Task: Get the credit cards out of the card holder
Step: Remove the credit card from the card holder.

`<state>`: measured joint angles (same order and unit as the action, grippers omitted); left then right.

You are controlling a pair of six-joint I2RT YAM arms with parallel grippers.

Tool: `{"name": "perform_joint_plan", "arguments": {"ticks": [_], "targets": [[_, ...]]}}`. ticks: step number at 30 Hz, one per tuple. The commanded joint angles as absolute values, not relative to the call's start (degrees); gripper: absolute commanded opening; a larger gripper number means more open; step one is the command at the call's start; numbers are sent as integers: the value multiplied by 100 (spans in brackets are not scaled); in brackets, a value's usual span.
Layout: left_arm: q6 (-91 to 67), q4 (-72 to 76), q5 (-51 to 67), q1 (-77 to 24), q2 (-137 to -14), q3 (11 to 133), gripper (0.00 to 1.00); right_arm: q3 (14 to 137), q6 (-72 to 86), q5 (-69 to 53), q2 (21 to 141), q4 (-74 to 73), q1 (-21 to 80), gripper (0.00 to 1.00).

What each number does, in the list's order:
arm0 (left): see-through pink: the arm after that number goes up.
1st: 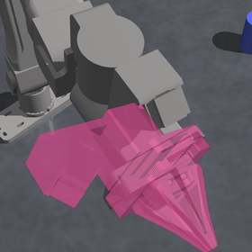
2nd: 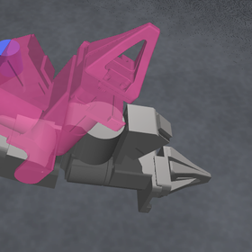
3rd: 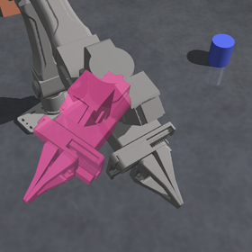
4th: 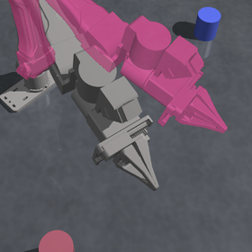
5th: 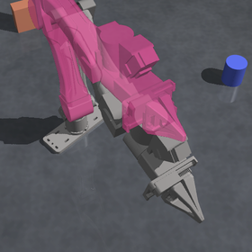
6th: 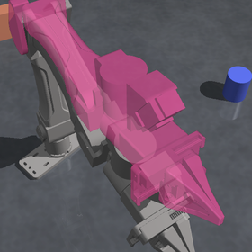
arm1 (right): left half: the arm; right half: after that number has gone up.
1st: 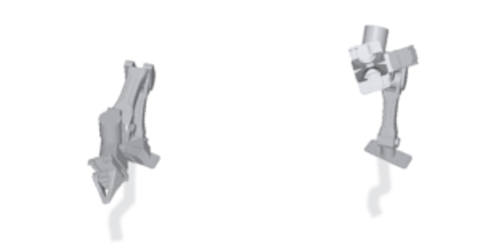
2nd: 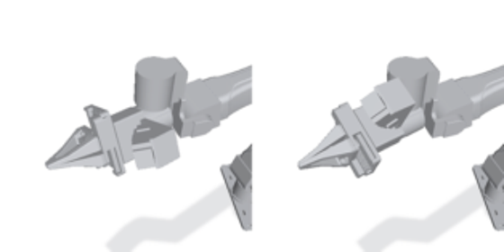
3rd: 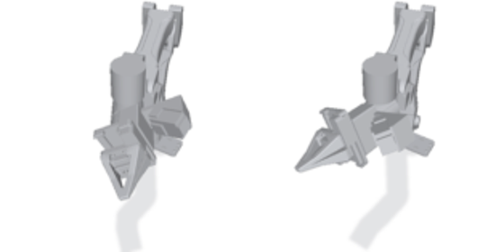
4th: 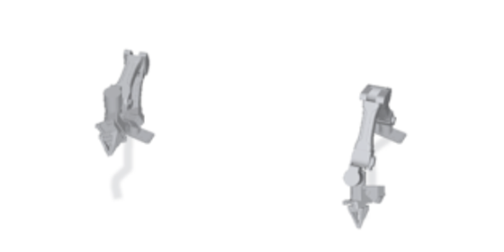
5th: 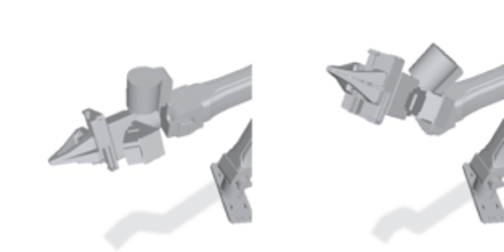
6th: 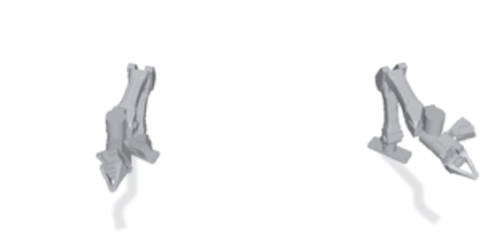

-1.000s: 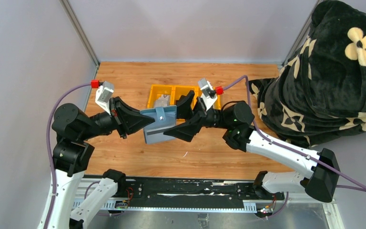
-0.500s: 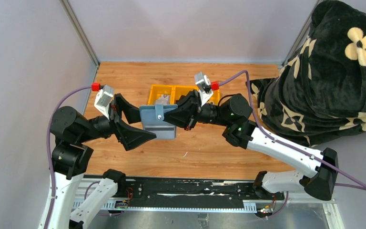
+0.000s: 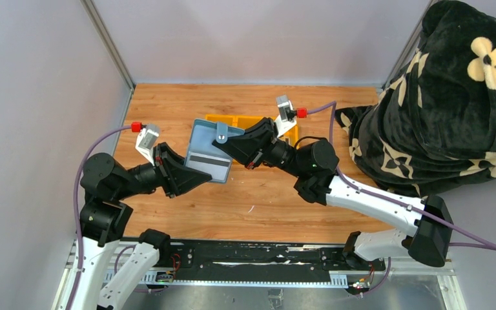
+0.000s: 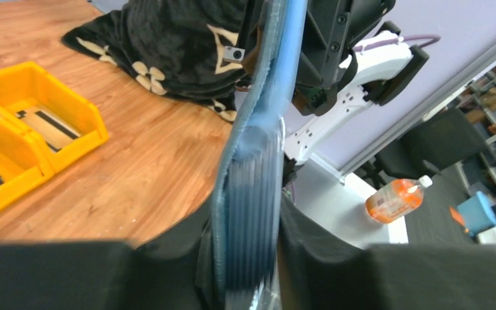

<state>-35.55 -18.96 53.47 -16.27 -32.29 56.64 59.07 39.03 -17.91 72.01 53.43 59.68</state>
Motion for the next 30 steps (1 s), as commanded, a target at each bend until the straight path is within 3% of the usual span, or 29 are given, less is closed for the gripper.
{"name": "perform_joint_plan", "arguments": {"ticks": [1, 3, 5, 8, 11, 15, 21, 30], "targets": [[-3512, -1831, 4841, -1644, -3120, 5638, 22, 5733, 3974, -1405, 7218, 6094, 6108, 0], [-3354, -1963, 4640, -1641, -3120, 5679, 9, 5676, 3865, -1494, 7193, 5990, 6102, 0], [-3107, -2220, 4469, -1644, -3152, 5730, 0, 5715, 3550, -1736, 7096, 5478, 6066, 9], [-2587, -2707, 4513, -1644, -3262, 5865, 0, 6019, 2921, -2236, 6908, 4258, 5849, 29], [-1848, -3415, 4745, -1641, -3460, 6065, 0, 6519, 1867, -2753, 6812, 2771, 5750, 37], [-1013, -4274, 5184, -1644, -3758, 6338, 0, 7321, 641, -3333, 6983, 1004, 5748, 37], [-247, -5141, 5669, -1644, -4164, 6770, 0, 8103, -166, -3917, 7349, -554, 5748, 28], [-18, -5396, 5771, -1643, -4239, 6903, 0, 9109, -774, -3874, 7694, -1818, 5748, 15]]}}
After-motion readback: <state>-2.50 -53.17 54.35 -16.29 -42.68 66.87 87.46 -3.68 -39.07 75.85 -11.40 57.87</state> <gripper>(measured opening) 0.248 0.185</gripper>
